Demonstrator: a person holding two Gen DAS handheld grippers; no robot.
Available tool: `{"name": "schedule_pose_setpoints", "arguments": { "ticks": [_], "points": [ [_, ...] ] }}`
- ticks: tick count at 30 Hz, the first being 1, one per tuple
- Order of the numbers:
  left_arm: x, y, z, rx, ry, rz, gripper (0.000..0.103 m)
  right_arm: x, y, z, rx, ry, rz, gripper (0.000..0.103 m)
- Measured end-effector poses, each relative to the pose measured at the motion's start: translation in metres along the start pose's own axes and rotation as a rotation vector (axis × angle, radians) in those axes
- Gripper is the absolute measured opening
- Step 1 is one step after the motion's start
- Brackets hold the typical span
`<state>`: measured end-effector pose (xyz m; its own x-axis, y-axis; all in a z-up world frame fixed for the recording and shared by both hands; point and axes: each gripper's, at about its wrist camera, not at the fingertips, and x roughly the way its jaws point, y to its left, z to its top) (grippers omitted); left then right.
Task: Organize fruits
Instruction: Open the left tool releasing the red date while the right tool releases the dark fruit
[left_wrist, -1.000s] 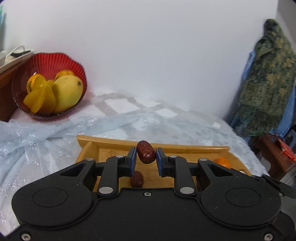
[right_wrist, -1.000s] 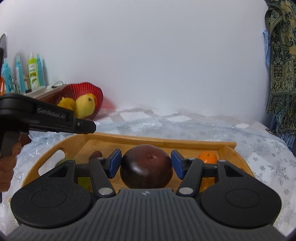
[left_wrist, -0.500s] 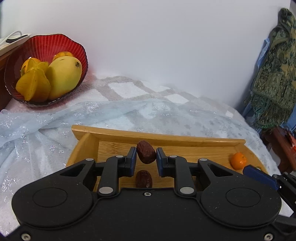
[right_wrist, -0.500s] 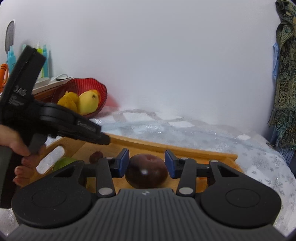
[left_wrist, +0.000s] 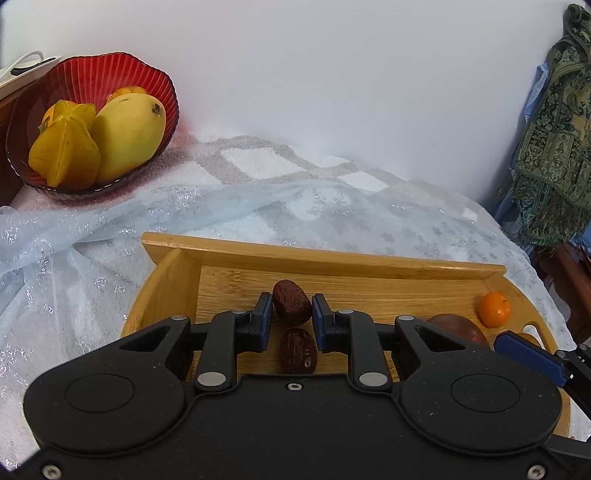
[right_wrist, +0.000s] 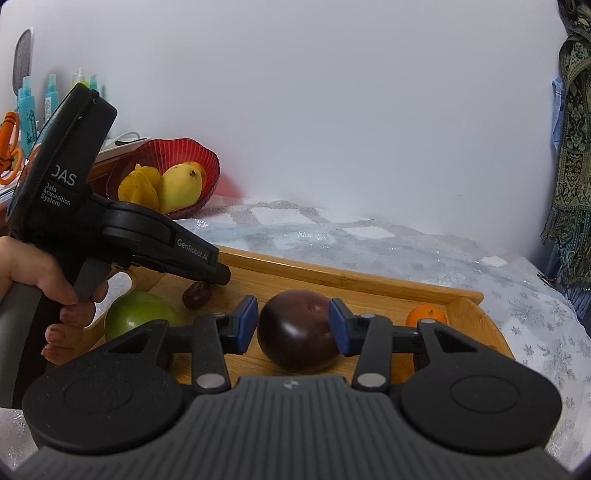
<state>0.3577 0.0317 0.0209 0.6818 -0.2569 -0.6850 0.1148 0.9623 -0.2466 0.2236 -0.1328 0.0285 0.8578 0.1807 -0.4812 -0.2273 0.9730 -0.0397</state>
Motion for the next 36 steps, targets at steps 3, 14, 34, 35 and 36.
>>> {"name": "schedule_pose_setpoints", "arguments": {
  "ticks": [3,14,34,35,36],
  "points": [
    [0.001,0.001,0.000,-0.004,0.000,-0.001,0.021,0.001,0.000,0.000,0.000,-0.002,0.000,0.051],
    [-0.002,-0.001,0.000,0.005,-0.001,0.002,0.022,0.000,-0.001,0.000,0.011,-0.006,0.000,0.051],
    [-0.072,-0.008,-0.017,0.012,-0.092,0.017,0.055,-0.036,-0.010,-0.003,0.094,-0.070,-0.014,0.080],
    [-0.076,-0.009,-0.020,0.010,-0.098,0.013,0.055,-0.039,-0.010,-0.004,0.096,-0.074,-0.014,0.081],
    [-0.081,-0.011,-0.022,0.015,-0.106,0.012,0.057,-0.043,-0.010,-0.005,0.096,-0.078,-0.015,0.082]
  ]
}}
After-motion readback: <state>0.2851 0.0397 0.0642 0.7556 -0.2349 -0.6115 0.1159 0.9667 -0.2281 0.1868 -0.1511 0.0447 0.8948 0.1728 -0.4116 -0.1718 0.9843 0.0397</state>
